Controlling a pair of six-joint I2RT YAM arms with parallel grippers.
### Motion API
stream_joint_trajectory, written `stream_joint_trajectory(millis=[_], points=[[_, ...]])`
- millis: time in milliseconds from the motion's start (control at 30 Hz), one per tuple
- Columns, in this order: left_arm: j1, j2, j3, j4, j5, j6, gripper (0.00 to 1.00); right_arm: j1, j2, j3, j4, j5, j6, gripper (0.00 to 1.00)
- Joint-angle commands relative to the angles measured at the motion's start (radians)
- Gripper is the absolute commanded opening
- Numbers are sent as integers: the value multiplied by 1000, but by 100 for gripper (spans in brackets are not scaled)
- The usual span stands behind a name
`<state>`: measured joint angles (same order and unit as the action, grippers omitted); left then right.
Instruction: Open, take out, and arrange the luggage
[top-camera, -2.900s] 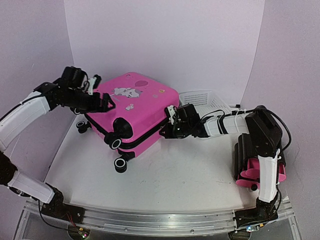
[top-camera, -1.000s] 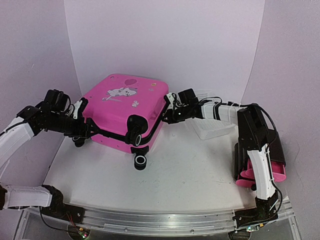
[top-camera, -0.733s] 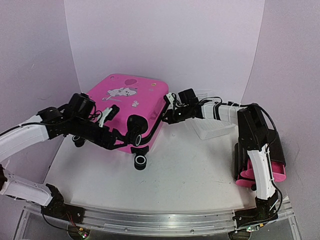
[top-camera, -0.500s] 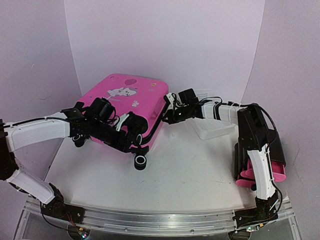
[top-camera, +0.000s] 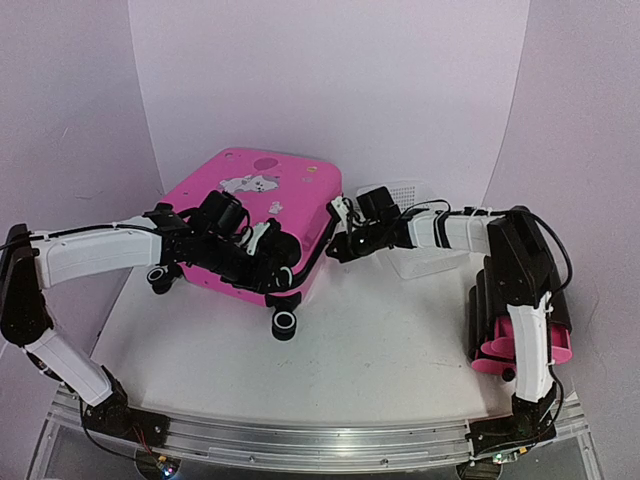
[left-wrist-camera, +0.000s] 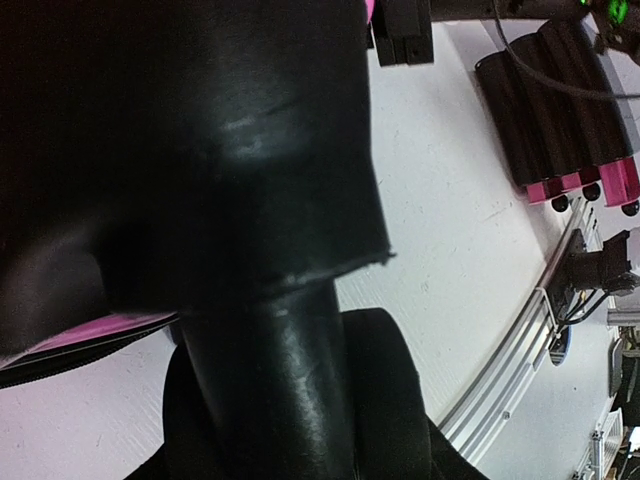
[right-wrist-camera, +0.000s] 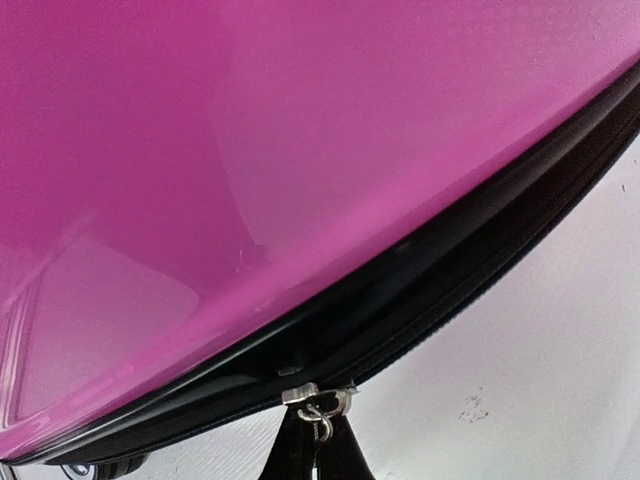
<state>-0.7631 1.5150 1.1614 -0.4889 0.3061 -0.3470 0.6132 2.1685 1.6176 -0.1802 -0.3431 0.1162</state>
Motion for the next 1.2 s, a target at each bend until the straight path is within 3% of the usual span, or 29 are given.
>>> stream_joint_trajectory(millis=[0, 167, 333, 533, 600, 700, 800, 867, 967, 1033, 1167], points=[[7, 8, 89, 163, -71, -9, 27, 101, -166, -101, 16, 51, -32, 0], [7, 18, 100, 224, -75, -51, 20, 200, -217, -226, 168, 127, 107, 0], [7, 40, 128, 258, -51, -75, 18, 319, -221, -286, 322, 201, 216, 0], [7, 37, 112, 264, -38, -89, 21, 324, -234, -335, 412, 224, 291, 0], [7, 34, 114, 258, -15, -81, 35, 317, -237, -359, 451, 229, 312, 0], [7, -8, 137, 150, -39, -17, 68, 268, -236, -374, 459, 203, 329, 0], [28, -56, 212, -91, -146, 93, 83, 203, -214, -358, 459, 107, 318, 0], [103, -110, 226, -200, -160, 121, 88, 169, -192, -346, 460, 54, 297, 0], [343, -197, 218, -299, -97, 137, 93, 123, -158, -305, 459, -43, 281, 0], [474, -233, 213, -327, -136, 156, 99, 95, -136, -273, 457, -91, 285, 0], [699, -212, 205, -321, -157, 158, 99, 48, -97, -203, 428, -154, 282, 0]])
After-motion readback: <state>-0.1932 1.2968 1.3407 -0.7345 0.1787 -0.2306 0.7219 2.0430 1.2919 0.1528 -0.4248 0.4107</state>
